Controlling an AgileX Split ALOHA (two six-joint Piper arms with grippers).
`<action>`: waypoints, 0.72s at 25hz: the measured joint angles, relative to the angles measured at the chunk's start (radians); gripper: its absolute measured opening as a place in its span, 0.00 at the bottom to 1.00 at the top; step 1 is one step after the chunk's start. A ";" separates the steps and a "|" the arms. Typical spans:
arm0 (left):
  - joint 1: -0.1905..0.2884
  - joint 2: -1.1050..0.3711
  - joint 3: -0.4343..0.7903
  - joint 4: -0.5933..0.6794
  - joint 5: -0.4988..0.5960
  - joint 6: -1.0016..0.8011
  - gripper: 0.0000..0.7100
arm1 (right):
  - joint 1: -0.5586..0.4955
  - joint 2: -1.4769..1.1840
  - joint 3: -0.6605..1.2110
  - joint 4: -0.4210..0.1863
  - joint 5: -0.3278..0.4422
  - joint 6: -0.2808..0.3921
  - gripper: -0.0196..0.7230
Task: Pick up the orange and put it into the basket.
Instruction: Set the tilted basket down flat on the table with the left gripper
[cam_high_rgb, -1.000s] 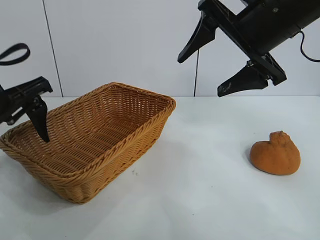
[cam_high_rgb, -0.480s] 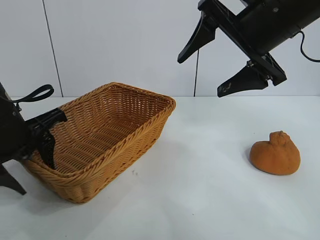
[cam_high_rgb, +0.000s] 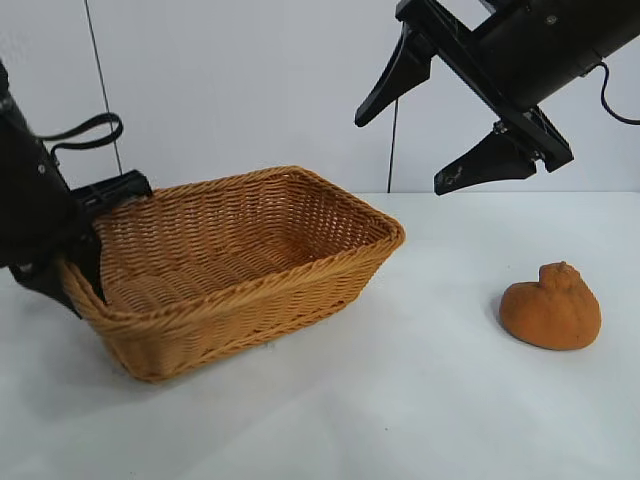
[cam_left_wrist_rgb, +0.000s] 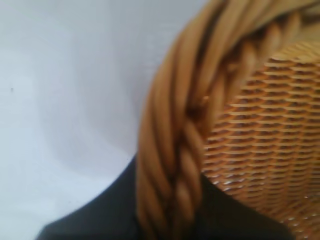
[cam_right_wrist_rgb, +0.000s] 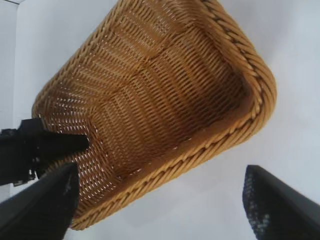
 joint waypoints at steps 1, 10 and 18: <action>0.006 0.004 -0.019 0.000 0.026 0.028 0.12 | 0.000 0.000 0.000 0.000 0.000 0.000 0.85; -0.036 0.164 -0.176 -0.001 0.199 0.193 0.12 | 0.000 0.000 0.000 0.000 0.015 0.000 0.85; -0.078 0.269 -0.263 -0.026 0.270 0.317 0.12 | 0.000 0.000 0.000 0.000 0.017 0.000 0.85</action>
